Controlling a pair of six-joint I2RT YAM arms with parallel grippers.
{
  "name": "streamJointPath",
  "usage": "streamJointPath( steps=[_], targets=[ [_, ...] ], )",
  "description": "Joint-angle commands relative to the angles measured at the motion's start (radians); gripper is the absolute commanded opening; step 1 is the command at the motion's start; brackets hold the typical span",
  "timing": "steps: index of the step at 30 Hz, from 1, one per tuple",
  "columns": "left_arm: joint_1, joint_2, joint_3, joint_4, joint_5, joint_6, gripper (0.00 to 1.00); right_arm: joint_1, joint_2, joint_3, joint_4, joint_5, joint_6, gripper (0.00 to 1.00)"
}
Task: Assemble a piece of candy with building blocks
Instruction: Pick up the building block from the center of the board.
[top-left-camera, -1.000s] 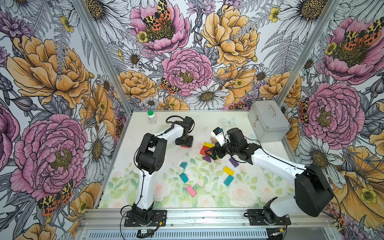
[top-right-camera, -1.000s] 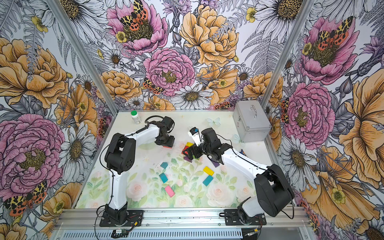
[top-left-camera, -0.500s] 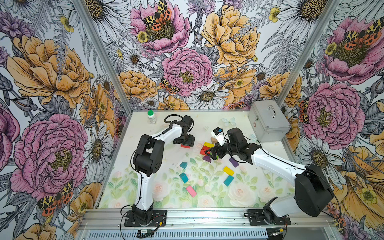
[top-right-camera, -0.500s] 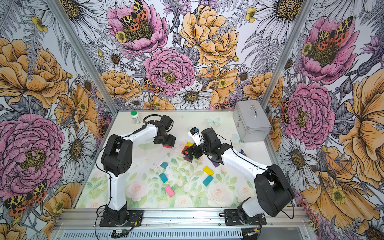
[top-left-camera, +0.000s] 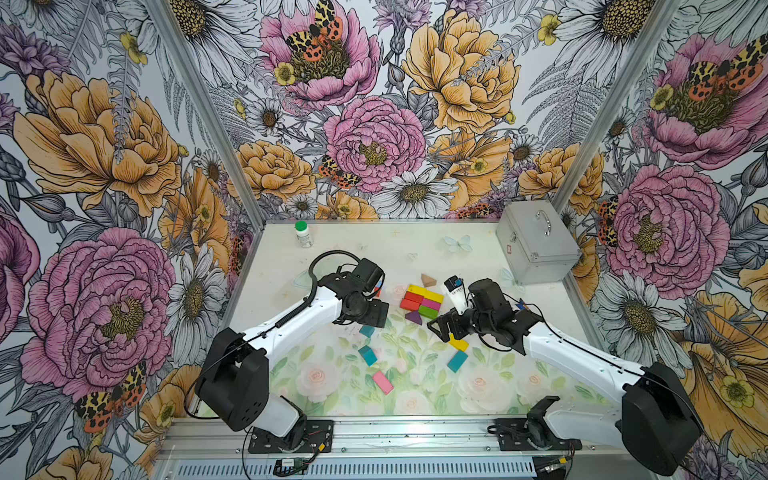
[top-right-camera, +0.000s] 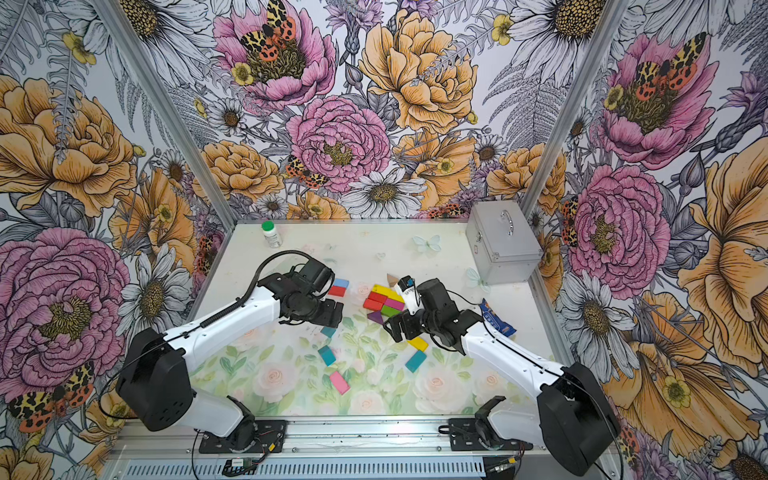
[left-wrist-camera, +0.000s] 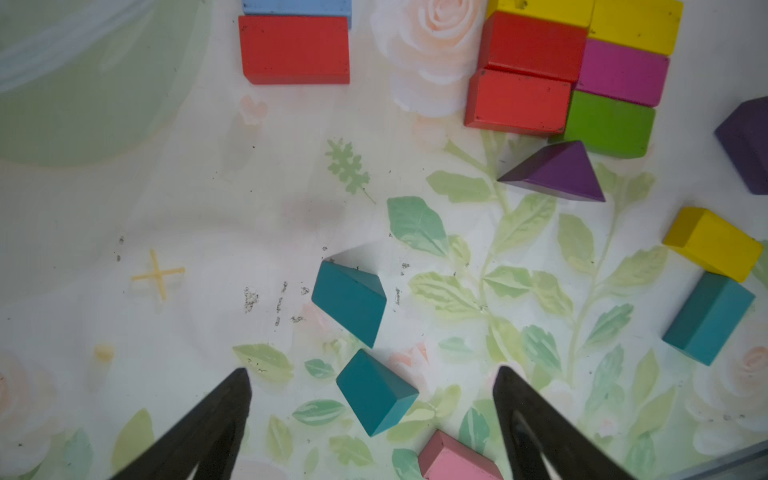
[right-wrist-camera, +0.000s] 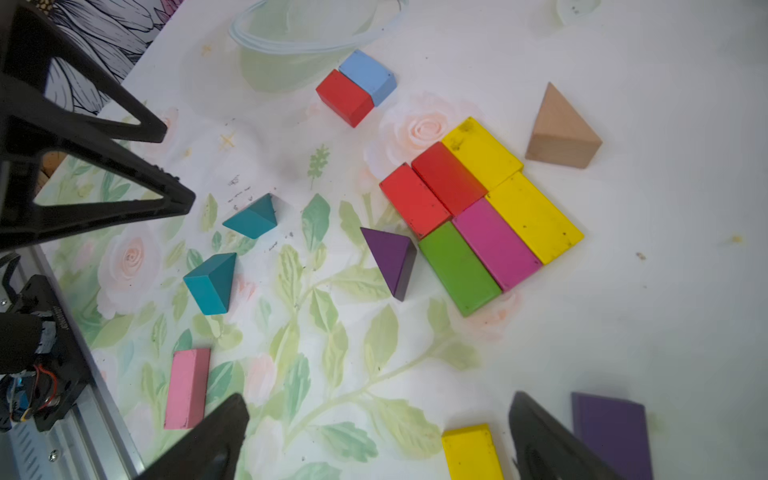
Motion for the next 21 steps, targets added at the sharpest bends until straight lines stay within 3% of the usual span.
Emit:
streamJointPath(
  steps=[1,7,11,15,18,21],
  targets=[
    [-0.072,-0.008,0.068,0.023,0.027,-0.025,0.92,-0.003,-0.057,-0.039,-0.099,0.105,0.098,0.98],
    [-0.21,0.142,0.188,0.043,0.03,0.013,0.91,-0.006,-0.212,-0.097,-0.19,0.21,0.199,0.99],
    [-0.281,0.229,0.245,0.067,0.023,0.017,0.91,-0.008,-0.266,-0.135,-0.211,0.205,0.285,0.97],
    [-0.311,0.302,0.281,0.121,0.071,0.007,0.9,-0.017,-0.463,-0.212,-0.211,0.29,0.378,1.0],
    [-0.345,0.392,0.335,0.127,0.086,0.018,0.9,-0.09,-0.582,-0.243,-0.208,0.353,0.395,1.0],
    [-0.368,0.457,0.384,0.136,0.104,0.02,0.91,-0.178,-0.579,-0.225,-0.204,0.331,0.346,1.0]
  ],
)
